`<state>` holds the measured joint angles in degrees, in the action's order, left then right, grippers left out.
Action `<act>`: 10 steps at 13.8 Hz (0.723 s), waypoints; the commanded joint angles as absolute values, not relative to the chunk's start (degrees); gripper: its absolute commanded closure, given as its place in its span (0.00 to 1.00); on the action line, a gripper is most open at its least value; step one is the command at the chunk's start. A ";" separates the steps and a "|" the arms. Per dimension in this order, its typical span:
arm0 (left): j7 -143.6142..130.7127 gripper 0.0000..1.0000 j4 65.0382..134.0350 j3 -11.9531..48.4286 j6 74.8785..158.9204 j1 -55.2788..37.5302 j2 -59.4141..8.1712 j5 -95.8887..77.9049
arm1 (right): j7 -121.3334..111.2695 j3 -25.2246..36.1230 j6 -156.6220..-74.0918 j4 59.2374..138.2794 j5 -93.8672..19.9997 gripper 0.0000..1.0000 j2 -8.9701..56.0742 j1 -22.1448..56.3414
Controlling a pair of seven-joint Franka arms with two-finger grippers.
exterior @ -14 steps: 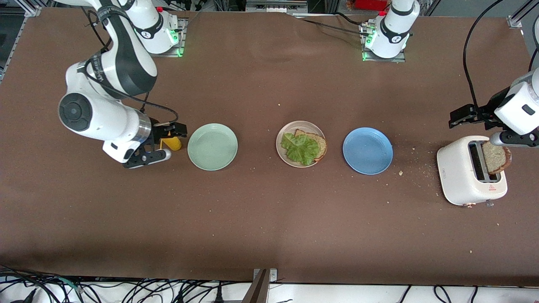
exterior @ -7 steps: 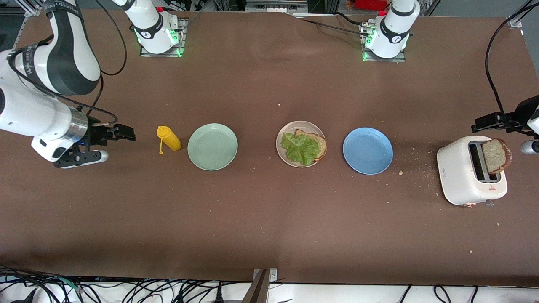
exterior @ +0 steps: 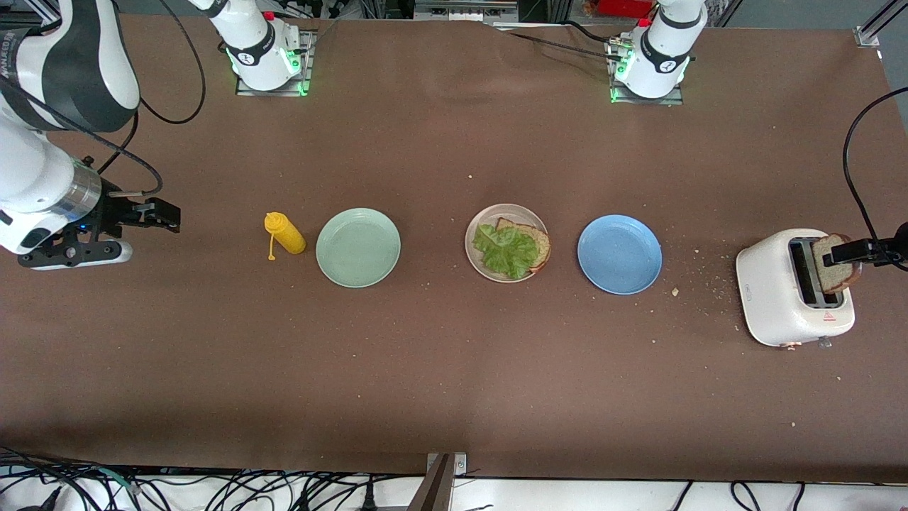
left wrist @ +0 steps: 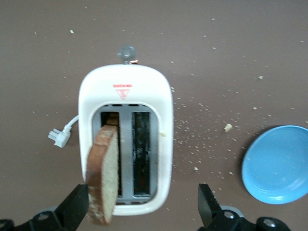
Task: Make sandwich in beige plate with both arms
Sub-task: 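Withdraw the right gripper while the left gripper moves to the toaster, then grasp the toaster bread slice and lift it with the left gripper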
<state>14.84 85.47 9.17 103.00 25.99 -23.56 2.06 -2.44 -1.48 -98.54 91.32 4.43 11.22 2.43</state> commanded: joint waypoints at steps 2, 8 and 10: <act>16.79 0.00 84.55 9.67 105.47 28.03 -26.36 3.96 | 1.49 -1.76 -96.50 88.26 5.36 0.00 9.40 2.46; 16.70 0.66 85.96 10.11 105.03 26.90 -28.12 14.76 | 1.67 -1.67 -97.38 87.01 5.01 0.00 9.76 2.37; 16.35 0.90 86.04 10.11 104.94 26.89 -28.30 14.77 | 1.76 -1.58 -97.30 87.01 5.01 0.00 9.93 2.29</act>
